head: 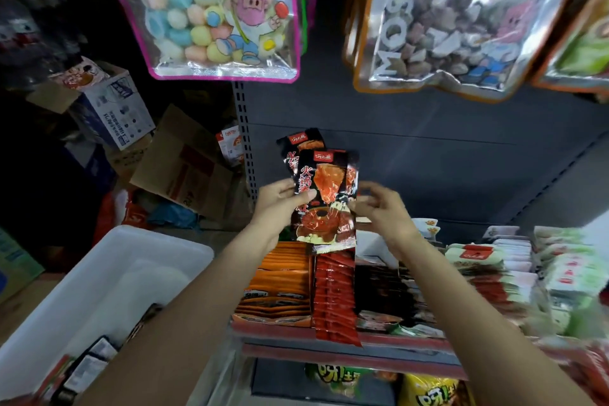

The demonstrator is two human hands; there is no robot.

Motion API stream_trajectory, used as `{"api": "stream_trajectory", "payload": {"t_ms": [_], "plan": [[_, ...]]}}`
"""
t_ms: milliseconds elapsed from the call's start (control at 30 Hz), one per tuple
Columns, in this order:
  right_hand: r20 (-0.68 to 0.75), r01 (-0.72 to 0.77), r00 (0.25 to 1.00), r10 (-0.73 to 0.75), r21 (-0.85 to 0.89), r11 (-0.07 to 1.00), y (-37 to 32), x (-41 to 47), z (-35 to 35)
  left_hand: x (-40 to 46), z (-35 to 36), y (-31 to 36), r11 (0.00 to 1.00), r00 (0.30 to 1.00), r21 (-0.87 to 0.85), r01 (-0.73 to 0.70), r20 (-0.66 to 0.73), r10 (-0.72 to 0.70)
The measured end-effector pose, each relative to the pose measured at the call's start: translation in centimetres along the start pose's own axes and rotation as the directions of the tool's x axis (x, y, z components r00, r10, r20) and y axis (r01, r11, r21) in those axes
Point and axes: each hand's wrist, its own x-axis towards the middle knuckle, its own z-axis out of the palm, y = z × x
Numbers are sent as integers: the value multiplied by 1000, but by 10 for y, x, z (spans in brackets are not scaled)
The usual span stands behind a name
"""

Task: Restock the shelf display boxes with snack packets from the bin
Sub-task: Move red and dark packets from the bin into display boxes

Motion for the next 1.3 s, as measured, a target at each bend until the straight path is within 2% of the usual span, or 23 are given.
{"api": "stream_trajectory", "payload": {"t_ms": [167,267,367,500,600,667,800,900,1000,1167,1300], "plan": [[-189,76,980,-68,34,997,7,-17,-55,-8,56,12,966,972,147,-212,133,193],[-278,104,957,-84,56,993,19,-23,-74,-10,88,7,944,947,144,-296,171,271],[-295,71,955,-35,113,991,35,-24,-78,-8,107,-10,946,954,134,-295,99,283],[-216,64,976,-43,91,994,53,-23,-70,-8,118,-28,966,969,86,-244,40,242],[-227,84,970,-82,-2,996,55,-23,-69,-10,113,-36,962,966,107,-251,90,242],[-233,94,964,-126,-143,985,56,-22,-71,-12,106,-40,952,958,142,-270,137,252],[-190,112,957,-219,-455,884,55,-22,-72,-16,91,-42,928,949,238,-286,204,240],[-169,120,948,-271,-598,793,57,-19,-78,-16,84,-41,855,942,404,-326,213,259],[-186,117,937,-296,-631,767,59,-17,-76,-15,82,-42,804,931,471,-364,166,324],[-182,121,931,-316,-664,738,59,-14,-72,-16,87,-47,804,934,479,-353,129,334],[-183,140,932,-313,-615,776,56,-17,-87,-13,102,-50,785,923,490,-379,148,354]]}}
